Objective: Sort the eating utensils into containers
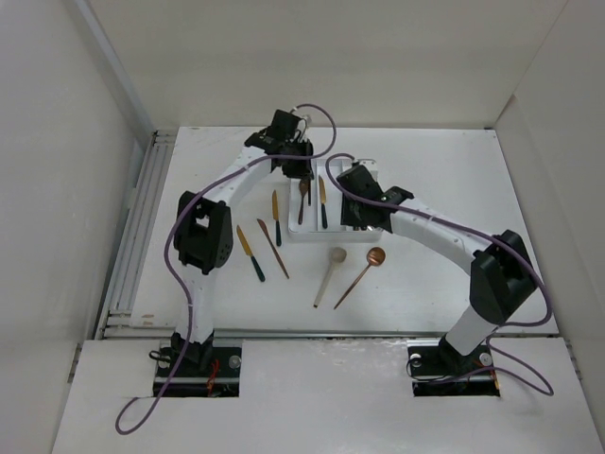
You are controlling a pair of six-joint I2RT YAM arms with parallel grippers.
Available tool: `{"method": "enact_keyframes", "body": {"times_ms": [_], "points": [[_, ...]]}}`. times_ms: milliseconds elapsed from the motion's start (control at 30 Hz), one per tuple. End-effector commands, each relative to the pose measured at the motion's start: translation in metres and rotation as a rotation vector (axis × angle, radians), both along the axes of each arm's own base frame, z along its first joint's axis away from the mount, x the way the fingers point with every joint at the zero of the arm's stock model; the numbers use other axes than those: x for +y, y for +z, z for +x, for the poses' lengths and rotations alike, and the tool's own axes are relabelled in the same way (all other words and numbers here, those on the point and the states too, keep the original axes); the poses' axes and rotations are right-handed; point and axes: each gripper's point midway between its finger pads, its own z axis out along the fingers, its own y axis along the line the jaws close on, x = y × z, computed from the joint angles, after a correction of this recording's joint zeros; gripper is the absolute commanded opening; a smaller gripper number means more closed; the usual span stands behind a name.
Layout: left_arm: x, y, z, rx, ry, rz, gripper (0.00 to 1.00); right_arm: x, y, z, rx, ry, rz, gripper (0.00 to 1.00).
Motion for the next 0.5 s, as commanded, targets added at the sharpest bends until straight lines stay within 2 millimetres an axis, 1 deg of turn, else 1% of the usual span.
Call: {"method": "enact_keyframes", "body": {"times_ms": [0, 33, 67, 100, 133, 200, 300, 333, 367, 400, 433, 467], "points": [[0.000, -0.024, 0.005, -0.001, 0.003, 0.039, 0.00, 0.001, 0.018, -0.003, -0.048, -0.036, 0.064, 0.38], [-0.002, -0.030, 0.000, 0.002, -0.009, 0.058, 0.00, -0.005, 0.011, -0.007, -0.034, -0.053, 0.043, 0.39], [-0.001, -0.040, 0.001, 0.011, -0.003, 0.071, 0.00, -0.006, 0.015, -0.008, -0.036, -0.067, 0.060, 0.46], [0.001, -0.046, 0.002, 0.013, -0.004, 0.086, 0.00, -0.009, 0.012, -0.013, -0.024, -0.068, 0.050, 0.47], [0.001, -0.046, 0.002, 0.013, -0.004, 0.086, 0.02, -0.011, 0.007, -0.015, -0.013, -0.079, 0.052, 0.47], [-0.001, -0.046, 0.001, 0.004, -0.011, 0.100, 0.08, -0.016, 0.004, -0.021, 0.004, -0.115, 0.055, 0.48], [0.001, -0.047, 0.002, -0.004, -0.013, 0.111, 0.24, -0.022, 0.002, -0.030, 0.015, -0.148, 0.076, 0.48], [0.001, -0.047, 0.002, -0.004, -0.013, 0.112, 0.27, -0.024, 0.001, -0.033, 0.018, -0.148, 0.074, 0.48], [0.002, -0.050, 0.000, 0.004, -0.014, 0.116, 0.32, -0.027, -0.003, -0.037, 0.026, -0.156, 0.074, 0.48], [-0.003, -0.050, -0.003, 0.004, -0.023, 0.116, 0.40, -0.027, -0.006, -0.037, 0.028, -0.156, 0.073, 0.48], [-0.003, -0.055, -0.003, 0.012, -0.023, 0.120, 0.44, -0.028, -0.004, -0.039, 0.024, -0.163, 0.083, 0.48], [-0.001, -0.055, -0.002, 0.009, -0.018, 0.126, 0.46, -0.029, 0.001, -0.039, 0.014, -0.162, 0.093, 0.49]]}}
